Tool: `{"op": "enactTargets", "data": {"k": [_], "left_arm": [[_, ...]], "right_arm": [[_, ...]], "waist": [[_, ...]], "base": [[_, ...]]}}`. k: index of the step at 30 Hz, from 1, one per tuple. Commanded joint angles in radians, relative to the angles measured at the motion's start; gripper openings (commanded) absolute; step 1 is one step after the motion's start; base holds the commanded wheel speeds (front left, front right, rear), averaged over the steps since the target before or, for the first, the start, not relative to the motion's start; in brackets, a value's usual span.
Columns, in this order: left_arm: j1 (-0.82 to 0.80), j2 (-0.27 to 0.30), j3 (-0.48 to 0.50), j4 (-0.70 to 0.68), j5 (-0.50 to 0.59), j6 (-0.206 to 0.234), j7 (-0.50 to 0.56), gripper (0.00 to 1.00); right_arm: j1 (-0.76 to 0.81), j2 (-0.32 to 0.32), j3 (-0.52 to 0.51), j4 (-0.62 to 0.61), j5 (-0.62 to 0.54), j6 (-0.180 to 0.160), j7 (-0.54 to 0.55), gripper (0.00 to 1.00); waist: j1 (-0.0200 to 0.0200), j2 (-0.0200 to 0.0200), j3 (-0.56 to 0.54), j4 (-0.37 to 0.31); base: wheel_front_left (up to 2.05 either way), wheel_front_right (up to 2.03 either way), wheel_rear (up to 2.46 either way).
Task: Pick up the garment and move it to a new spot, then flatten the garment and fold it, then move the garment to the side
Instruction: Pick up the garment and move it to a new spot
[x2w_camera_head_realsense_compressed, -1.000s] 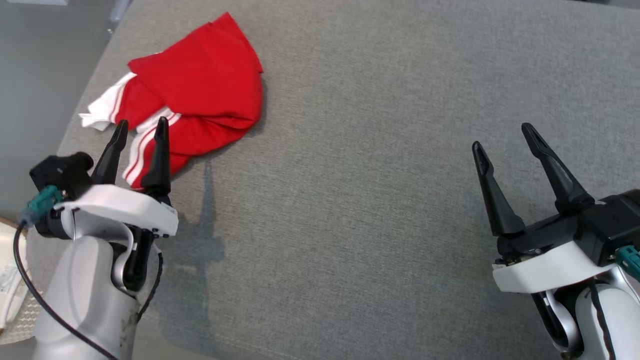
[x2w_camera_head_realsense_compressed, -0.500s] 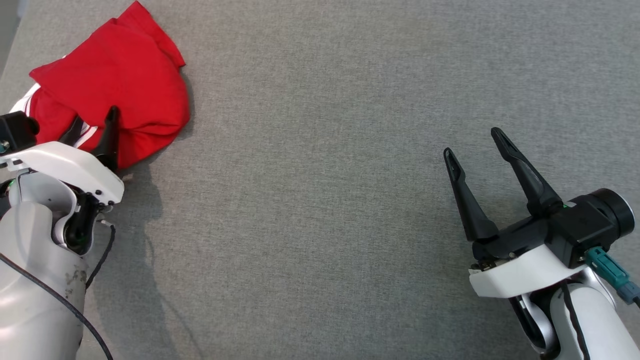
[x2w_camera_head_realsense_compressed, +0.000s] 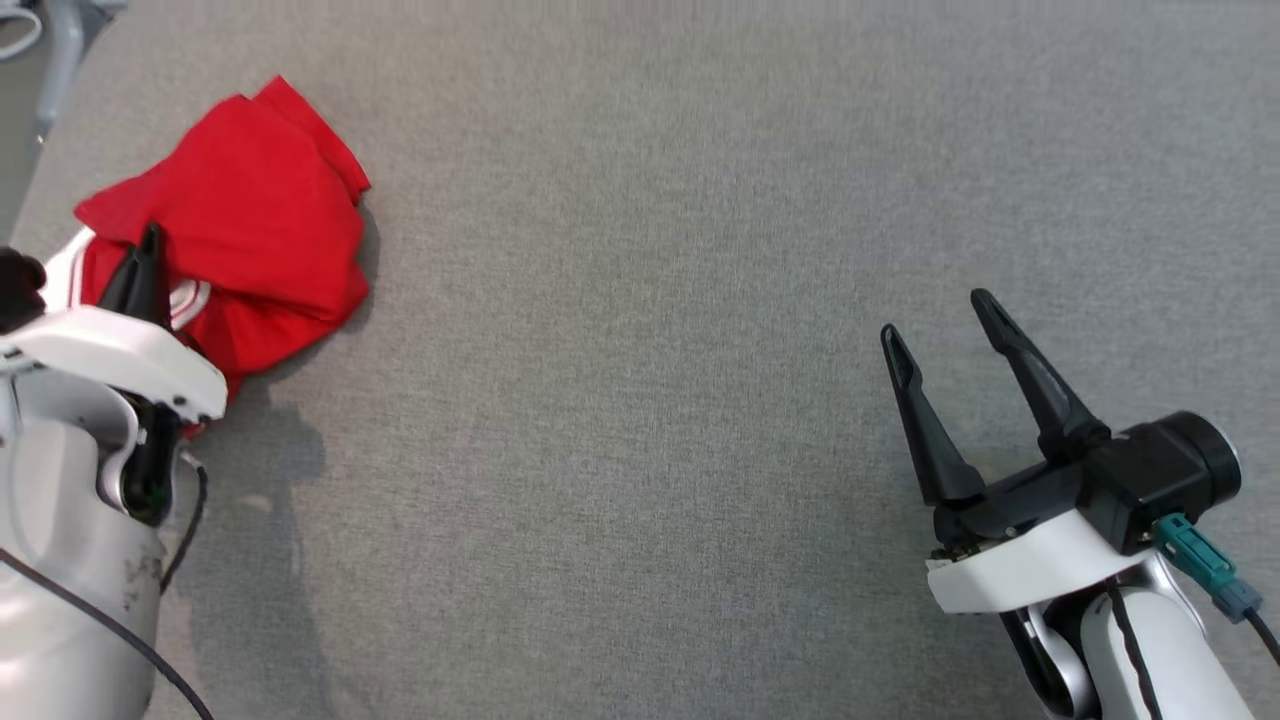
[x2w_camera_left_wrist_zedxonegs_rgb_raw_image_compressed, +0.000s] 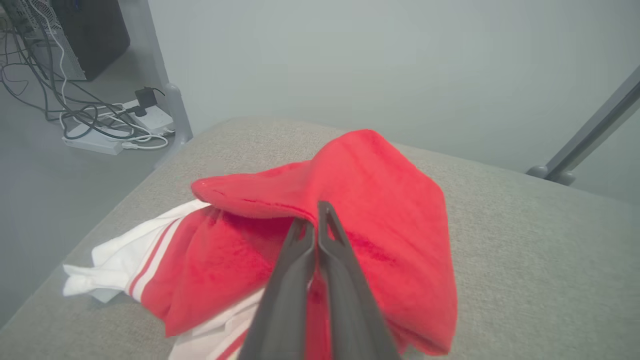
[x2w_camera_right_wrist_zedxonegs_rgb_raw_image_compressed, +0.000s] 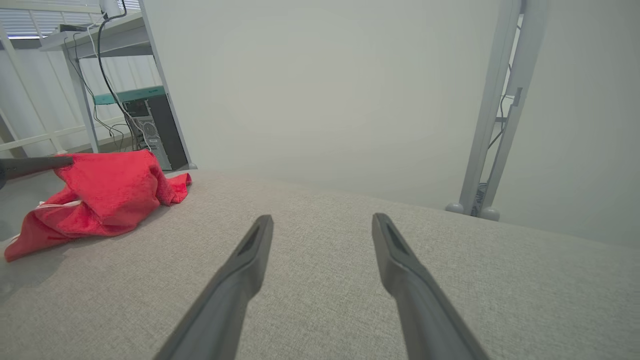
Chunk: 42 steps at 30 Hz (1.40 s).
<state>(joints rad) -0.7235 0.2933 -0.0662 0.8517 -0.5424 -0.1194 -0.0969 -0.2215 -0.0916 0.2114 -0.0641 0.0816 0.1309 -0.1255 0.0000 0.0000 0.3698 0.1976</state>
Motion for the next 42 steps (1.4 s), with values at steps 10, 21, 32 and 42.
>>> {"op": "enactTargets", "data": {"k": [10, 21, 32, 42], "left_arm": [[0.123, 0.002, 0.013, -0.167, 0.015, 0.028, -0.124, 0.00], [0.275, -0.009, 0.091, -0.649, 0.009, 0.156, -0.150, 0.00], [0.348, -0.091, 0.026, -0.939, 0.028, 0.235, -0.106, 0.00], [0.285, -0.083, -0.002, -0.982, 0.060, 0.246, -0.088, 0.00]], "right_arm": [[0.059, 0.023, -0.026, 0.060, 0.039, 0.000, -0.054, 1.00], [0.118, 0.037, -0.054, 0.088, 0.077, 0.000, -0.082, 1.00], [0.125, 0.039, -0.073, 0.087, 0.095, 0.000, -0.095, 1.00], [0.120, 0.039, -0.090, 0.082, 0.095, 0.000, -0.098, 1.00]], "waist": [[0.0000, 0.0000, -0.211, 0.023], [0.0000, 0.0000, -0.356, 0.010], [0.0000, 0.0000, -0.400, -0.073], [0.0000, 0.0000, -0.391, -0.217]], "base": [[0.00, 0.00, 0.00], [0.00, 0.00, 0.00], [0.00, 0.00, 0.00], [0.00, 0.00, 0.00]]}}
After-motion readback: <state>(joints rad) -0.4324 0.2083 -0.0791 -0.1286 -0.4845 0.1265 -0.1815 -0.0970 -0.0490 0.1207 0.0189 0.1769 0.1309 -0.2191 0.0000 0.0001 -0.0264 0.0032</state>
